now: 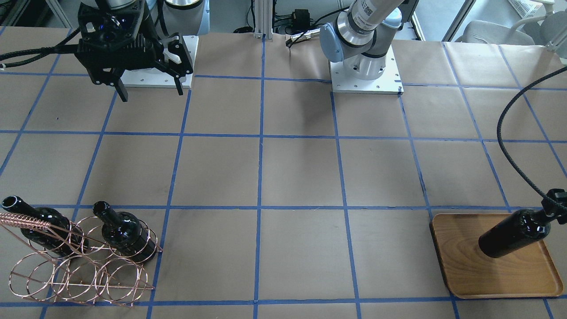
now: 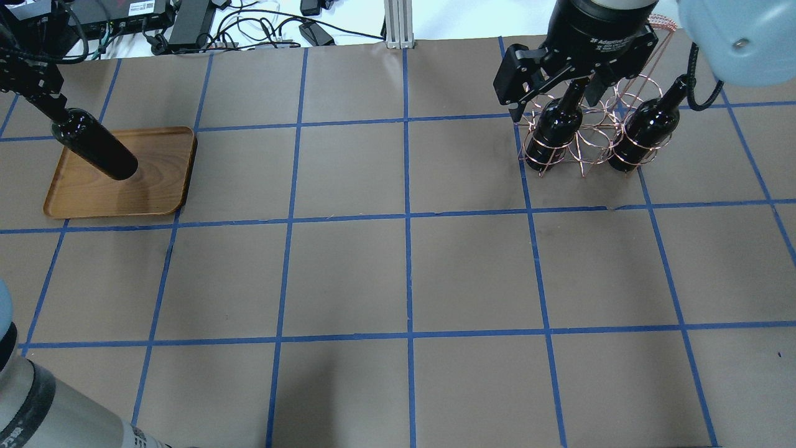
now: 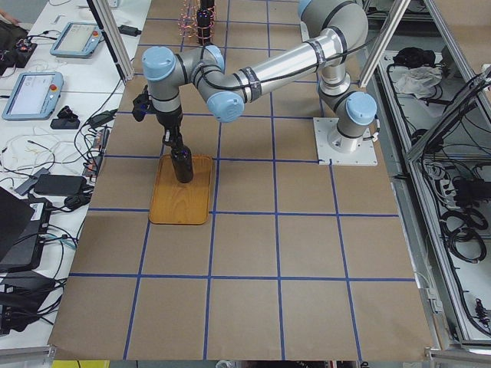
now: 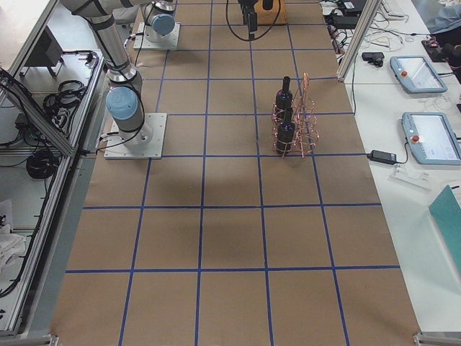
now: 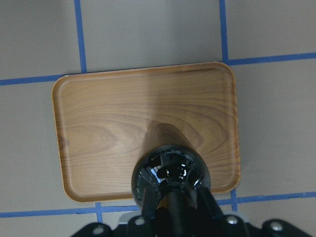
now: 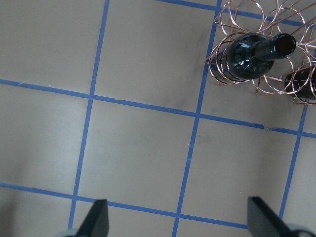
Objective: Take wine from basket and place on tray
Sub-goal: 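Carry the bottle with the left gripper over the wooden tray, then lower the bottle onto the wooden tray with the left gripper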
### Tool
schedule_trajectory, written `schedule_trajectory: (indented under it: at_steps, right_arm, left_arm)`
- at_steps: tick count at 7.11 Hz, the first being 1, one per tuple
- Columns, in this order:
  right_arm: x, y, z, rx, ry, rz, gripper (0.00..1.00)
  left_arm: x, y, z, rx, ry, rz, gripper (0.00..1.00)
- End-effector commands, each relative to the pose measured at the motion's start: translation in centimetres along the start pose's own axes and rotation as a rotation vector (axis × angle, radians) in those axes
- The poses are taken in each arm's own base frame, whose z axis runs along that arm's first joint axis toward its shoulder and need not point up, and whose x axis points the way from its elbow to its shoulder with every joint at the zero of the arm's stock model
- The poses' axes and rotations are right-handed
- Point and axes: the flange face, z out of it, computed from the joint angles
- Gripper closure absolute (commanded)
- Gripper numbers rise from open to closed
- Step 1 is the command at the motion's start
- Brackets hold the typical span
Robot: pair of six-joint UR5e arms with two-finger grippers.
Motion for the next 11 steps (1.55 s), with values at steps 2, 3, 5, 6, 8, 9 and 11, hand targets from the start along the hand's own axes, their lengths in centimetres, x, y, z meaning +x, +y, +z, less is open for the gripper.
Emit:
schedule_trajectory:
  at_steps: [2, 3, 5, 6, 8, 9, 11]
  right_arm:
    - [0.0, 0.0, 0.0, -0.001, 0.001, 0.0, 0.0]
    - [0.0, 0.0, 0.0, 0.0, -0.001, 0.0, 0.0]
    - [-0.1, 0.0, 0.0, 0.0, 0.001, -0.003, 0.0]
    - [-0.1, 0.0, 0.0, 0.0, 0.001, -0.001, 0.0]
    - [-0.1, 0.0, 0.0, 0.0, 0.001, -0.001, 0.0]
    - [-0.1, 0.0, 0.0, 0.0, 0.001, -0.001, 0.0]
    - [-0.2, 0.0, 0.0, 0.0, 0.0, -0.005, 0.0]
  left_arm:
    - [-2.0, -0.5, 1.7, -0.014, 0.004, -0.015, 1.0]
    - [-2.9, -0.4, 2.2, -0.013, 0.006, -0.026, 1.0]
    - [-3.1, -0.8, 2.7, 0.002, 0.007, -0.026, 1.0]
    - [-3.1, -0.9, 2.9, 0.002, 0.007, -0.028, 1.0]
    - [-3.2, -0.9, 3.4, -0.004, 0.011, -0.035, 0.73]
    - [-3.2, -0.8, 3.1, -0.004, 0.005, -0.035, 0.48]
    - [-2.4, -0.1, 0.9, 0.006, -0.004, -0.032, 0.0]
